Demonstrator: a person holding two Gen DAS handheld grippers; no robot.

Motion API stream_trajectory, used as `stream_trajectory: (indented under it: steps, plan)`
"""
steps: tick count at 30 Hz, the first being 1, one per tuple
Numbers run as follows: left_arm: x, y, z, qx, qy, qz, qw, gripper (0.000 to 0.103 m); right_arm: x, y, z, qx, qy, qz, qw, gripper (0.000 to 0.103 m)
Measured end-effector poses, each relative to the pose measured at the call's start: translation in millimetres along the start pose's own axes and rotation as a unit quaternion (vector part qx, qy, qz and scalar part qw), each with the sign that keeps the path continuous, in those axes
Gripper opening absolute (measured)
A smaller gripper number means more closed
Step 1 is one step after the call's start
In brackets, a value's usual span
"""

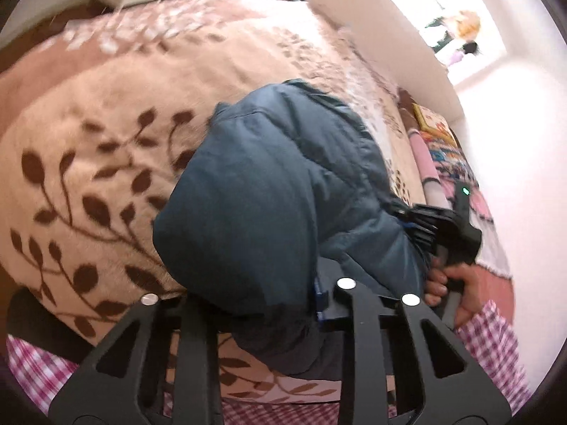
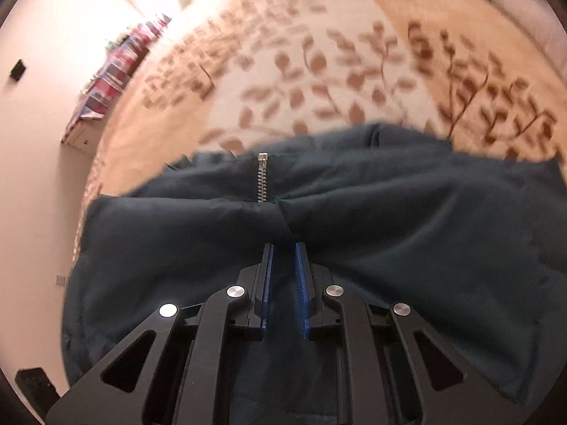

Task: Fold large clothes

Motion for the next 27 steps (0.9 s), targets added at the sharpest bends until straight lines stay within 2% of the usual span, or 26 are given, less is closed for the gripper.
stream_trajectory:
  steps: [3,6,9,11,14,18,20,22,27]
  plan:
    - [7.2,4.0,-17.4,-0.048,0.003,-0.012,0.9988,0.021,-9.0,-0.9,-4.9,-0.007,0.001,0.01,1.0,0.012]
    - [16.0,9.2,-30.8,-0.059,-0.01,-0.02,0.998,0.02,-15.5,-0.3,-4.2,0.004,-0.01,0.013,1.0,0.009]
    - [20.3,12.9,-33.8,-0.067,-0.008,-0.023,0.9975,0.02,-11.6,0.2,-3.8,-0.007,-0.016,0.015,1.0,0.009]
    - [23.0,11.6,-32.1,-0.067,-0.006,-0.021,0.9975,0.02,2.3,0.7,0.6,-0.021,0.006,0.009,1.0,0.011]
    - [23.7,9.6,-32.4,-0.067,-0.003,-0.022,0.9975,0.02,48.7,-5.3,15.5,-0.014,0.06,-0.027,0.998,0.012]
    - [25.2,8.9,-35.1,-0.071,-0.004,-0.025,0.9971,0.02,112.0,-43.9,27.9,0.012,0.101,-0.06,0.993,0.012]
    - [26.2,8.8,-36.1,-0.072,-0.003,-0.027,0.997,0.02,120.5,-70.4,30.1,0.022,0.106,-0.05,0.993,0.012]
    - [26.3,9.0,-35.7,-0.07,-0.003,-0.027,0.9972,0.02,111.3,-94.8,30.0,0.022,0.116,-0.027,0.993,0.012]
    - [29.8,8.4,-40.4,-0.068,-0.007,-0.026,0.9973,0.02,59.9,-114.2,24.6,0.005,0.1,0.031,0.994,0.012]
Point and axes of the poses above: each gripper's, at about its wrist camera, not at the fingertips, and x roughly against the way its jaws point, z to its left, y to its top, the point moved 10 cm from there along -x, roughly the way its jaws point, and after that the axes turned 4 degrees about -y, right-handed, at the moved point
